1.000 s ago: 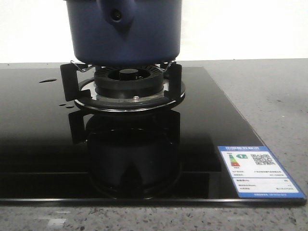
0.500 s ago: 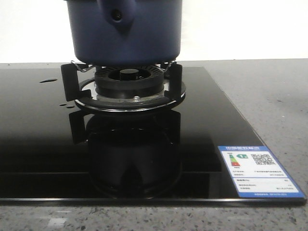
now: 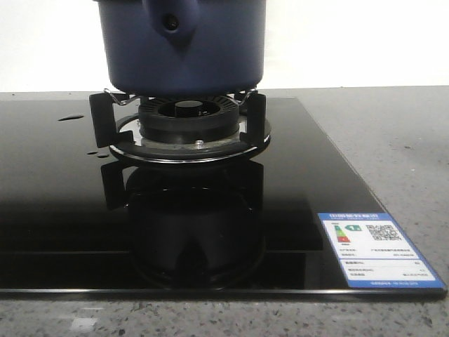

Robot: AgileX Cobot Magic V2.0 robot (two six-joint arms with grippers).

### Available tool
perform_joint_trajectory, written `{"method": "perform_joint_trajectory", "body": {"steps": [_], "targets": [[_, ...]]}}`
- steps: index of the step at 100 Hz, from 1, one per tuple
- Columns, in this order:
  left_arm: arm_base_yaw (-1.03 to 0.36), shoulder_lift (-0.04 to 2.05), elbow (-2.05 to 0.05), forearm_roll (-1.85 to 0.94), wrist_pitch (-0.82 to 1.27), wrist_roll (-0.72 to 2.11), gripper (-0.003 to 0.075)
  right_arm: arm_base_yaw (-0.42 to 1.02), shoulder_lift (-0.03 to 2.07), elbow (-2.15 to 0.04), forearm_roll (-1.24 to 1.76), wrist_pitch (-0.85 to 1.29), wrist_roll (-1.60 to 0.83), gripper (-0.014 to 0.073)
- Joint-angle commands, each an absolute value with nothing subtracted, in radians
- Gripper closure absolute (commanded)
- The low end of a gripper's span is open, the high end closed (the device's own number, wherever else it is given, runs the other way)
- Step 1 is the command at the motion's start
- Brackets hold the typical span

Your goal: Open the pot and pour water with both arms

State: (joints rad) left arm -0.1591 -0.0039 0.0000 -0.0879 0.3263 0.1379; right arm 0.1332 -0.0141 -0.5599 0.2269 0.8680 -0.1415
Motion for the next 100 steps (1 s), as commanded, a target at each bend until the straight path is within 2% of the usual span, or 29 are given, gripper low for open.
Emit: {"method": "perform_joint_trajectory", "body": {"steps": [1,77,88,100], "targets": [[-0.157,-0.031,0.034,-0.091,0.288,0.124,0.0739,0.134,-0.018,-0.591,0.235,0.792,-0.152,0.0668],[-0.157,-0.031,0.034,-0.091,0.288,0.124,0.0739,0.134,-0.018,-0.579,0.198,0.78,-0.152,0.0668],[-0.157,-0.031,0.034,-0.091,0.288,0.124,0.0739,0.127,-0.018,-0.52,0.14,0.654,-0.15,0.0668],[-0.157,-0.031,0.034,-0.091,0.288,0.124,0.0739,0.088,-0.018,-0.364,0.108,0.38,-0.15,0.0668]]}}
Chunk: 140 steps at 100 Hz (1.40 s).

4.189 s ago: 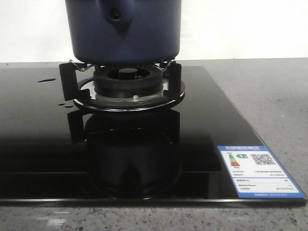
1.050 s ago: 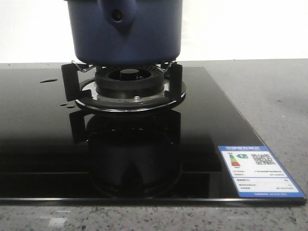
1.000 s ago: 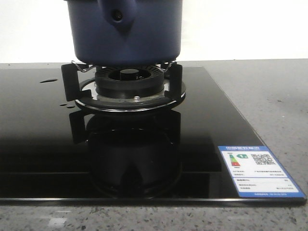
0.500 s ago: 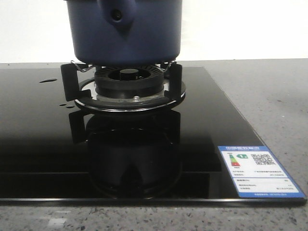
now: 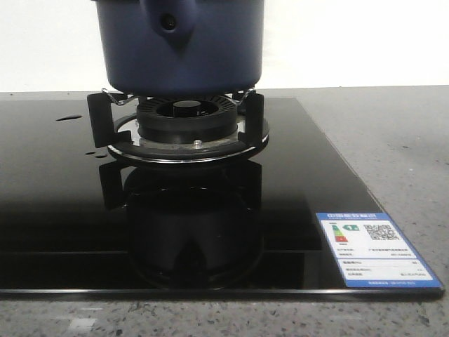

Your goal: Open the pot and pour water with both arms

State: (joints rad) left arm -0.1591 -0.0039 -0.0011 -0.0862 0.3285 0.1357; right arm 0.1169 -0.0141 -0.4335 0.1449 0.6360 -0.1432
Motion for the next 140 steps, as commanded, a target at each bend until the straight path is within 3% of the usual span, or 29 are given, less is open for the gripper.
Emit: {"method": "perform_joint_trajectory", "body": {"steps": [1,13,34,73,140], "targets": [[-0.157,-0.031,0.034,-0.091,0.288,0.124,0.0739,0.081,-0.018,-0.354,0.1,0.346,-0.15,0.0668],[-0.157,-0.031,0.034,-0.091,0.288,0.124,0.0739,0.019,-0.018,-0.184,0.063,0.141,-0.15,0.0668],[-0.157,-0.031,0.034,-0.091,0.288,0.124,0.0739,-0.057,-0.024,0.029,0.049,0.02,-0.142,0.0668],[-0.157,-0.031,0.034,-0.091,0.288,0.124,0.0739,-0.088,-0.027,0.036,0.026,0.311,-0.069,0.0668],[-0.157,-0.031,0.034,-0.091,0.288,0.124,0.0739,-0.088,-0.027,0.036,0.026,0.313,-0.069,0.0668]]}}
